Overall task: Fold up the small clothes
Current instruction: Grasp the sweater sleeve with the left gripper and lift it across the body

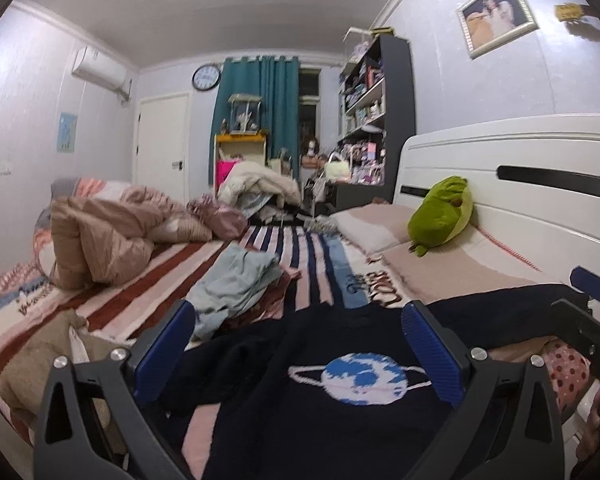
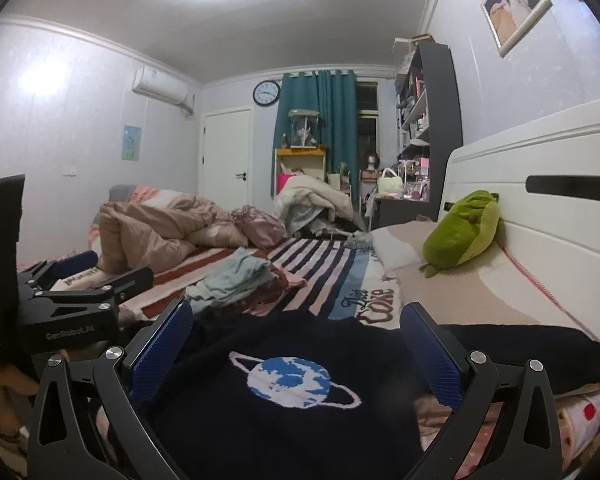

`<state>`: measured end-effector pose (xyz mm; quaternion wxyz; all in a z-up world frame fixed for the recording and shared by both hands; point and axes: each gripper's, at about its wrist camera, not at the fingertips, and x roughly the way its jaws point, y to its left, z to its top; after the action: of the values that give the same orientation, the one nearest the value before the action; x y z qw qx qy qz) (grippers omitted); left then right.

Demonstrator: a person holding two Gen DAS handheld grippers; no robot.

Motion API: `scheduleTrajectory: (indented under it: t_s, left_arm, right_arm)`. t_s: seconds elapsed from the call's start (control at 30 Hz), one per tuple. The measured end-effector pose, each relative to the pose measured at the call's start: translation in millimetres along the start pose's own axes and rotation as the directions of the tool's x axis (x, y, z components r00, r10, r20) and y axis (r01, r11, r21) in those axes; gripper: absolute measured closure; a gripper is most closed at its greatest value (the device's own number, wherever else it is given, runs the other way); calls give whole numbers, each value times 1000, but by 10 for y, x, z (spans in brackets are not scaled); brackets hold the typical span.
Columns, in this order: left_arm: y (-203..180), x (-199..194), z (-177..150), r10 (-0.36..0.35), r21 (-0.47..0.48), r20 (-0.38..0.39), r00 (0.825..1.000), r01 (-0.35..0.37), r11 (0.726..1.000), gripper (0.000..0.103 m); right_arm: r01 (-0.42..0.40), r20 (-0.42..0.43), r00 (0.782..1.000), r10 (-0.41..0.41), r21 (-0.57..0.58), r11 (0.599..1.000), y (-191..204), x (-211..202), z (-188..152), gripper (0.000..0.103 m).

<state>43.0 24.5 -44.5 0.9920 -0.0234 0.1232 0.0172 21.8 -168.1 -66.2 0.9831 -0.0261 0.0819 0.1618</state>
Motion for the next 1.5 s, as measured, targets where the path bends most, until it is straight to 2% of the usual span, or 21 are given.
scheduleTrajectory:
  t_s: [0.07, 0.17, 0.27, 0.37, 0.47, 0.53, 0.6, 0.67, 0.8, 0.87, 0.9, 0.93, 0.97, 1.0, 1.07, 1.17, 1.27, 1.3, 1.4, 1.5]
  left_arm:
    - [188, 134, -73, 36, -15, -31, 999, -36, 999, 1]
    - [515, 333, -248, 78, -35, -100, 992, -82, 996, 1]
    - [924, 523, -510, 131, -65, -204, 970, -147, 987, 1]
    - [1294, 648, -795, 149, -112, -293, 945, -188, 976, 1]
    - [1467, 712, -1030, 134, -109, -349, 927, -183, 977, 8]
    - [1458, 745, -1143, 124, -86, -376, 918, -168, 982, 13]
    - [1412, 784, -1284, 90, -80, -411, 907, -135, 988, 13]
    - [1369, 816, -1424, 91, -66, -444, 891, -134, 989, 14]
    - [1365, 931, -1692, 89, -63, -515, 852, -141, 988, 27]
    - [1343, 982, -1755, 142, -21, -519, 843, -178, 984, 36]
    - [1320, 992, -1752, 174, 4, -515, 839, -200, 980, 50]
    - [1317, 990, -1727, 181, 5, -510, 841, -207, 978, 72]
    - [1334, 970, -1678, 152, -26, -498, 854, -190, 981, 88]
    - [1353, 950, -1616, 128, -56, -488, 863, -177, 983, 91]
    - [1361, 851, -1425, 98, -73, -442, 892, -145, 987, 91]
    - [1295, 662, -971, 85, -40, -317, 945, -103, 994, 91]
    - [1295, 423, -460, 116, 0, -174, 978, -118, 993, 91]
    - [1288, 358, -347, 107, -3, -143, 984, -109, 994, 91]
    - [1156, 216, -17, 16, -11, -70, 997, -17, 1000, 92]
    - [774, 188, 179, -70, 67, -32, 997, 72, 995, 92]
  right_arm:
    - [-15, -5, 1000, 15, 19, 1000, 24, 155, -90, 0]
    - [-91, -116, 988, 99, 66, 994, 78, 527, -232, 0]
    - [-133, -198, 969, 147, 82, 988, 154, 855, -430, 0]
    - [-110, -289, 949, 123, 61, 992, 272, 1187, -609, 1]
    - [-103, -346, 930, 121, 69, 992, 355, 1431, -742, 11]
    - [-106, -366, 922, 128, 78, 991, 378, 1521, -785, 11]
    - [-110, -380, 916, 130, 74, 991, 423, 1595, -810, 11]
    - [-119, -384, 913, 135, 65, 991, 472, 1621, -824, 11]
    - [-124, -388, 911, 137, 58, 991, 483, 1635, -828, 11]
    - [-127, -390, 910, 144, 67, 990, 467, 1639, -840, 11]
    - [-129, -391, 909, 147, 72, 989, 465, 1638, -845, 11]
    - [-129, -391, 908, 148, 75, 989, 454, 1634, -849, 11]
    - [-129, -392, 908, 148, 76, 989, 443, 1624, -852, 11]
    - [-128, -391, 909, 147, 75, 989, 432, 1608, -853, 11]
    - [-130, -385, 911, 149, 76, 989, 412, 1575, -850, 11]
    - [-134, -369, 916, 157, 88, 987, 364, 1479, -825, 10]
    - [-133, -343, 926, 159, 99, 986, 289, 1356, -779, 11]
    - [-133, -335, 928, 160, 102, 986, 266, 1319, -763, 10]
    - [-127, -310, 938, 156, 110, 986, 170, 1204, -713, 10]
    - [-118, -285, 947, 151, 130, 984, 31, 1099, -668, 10]
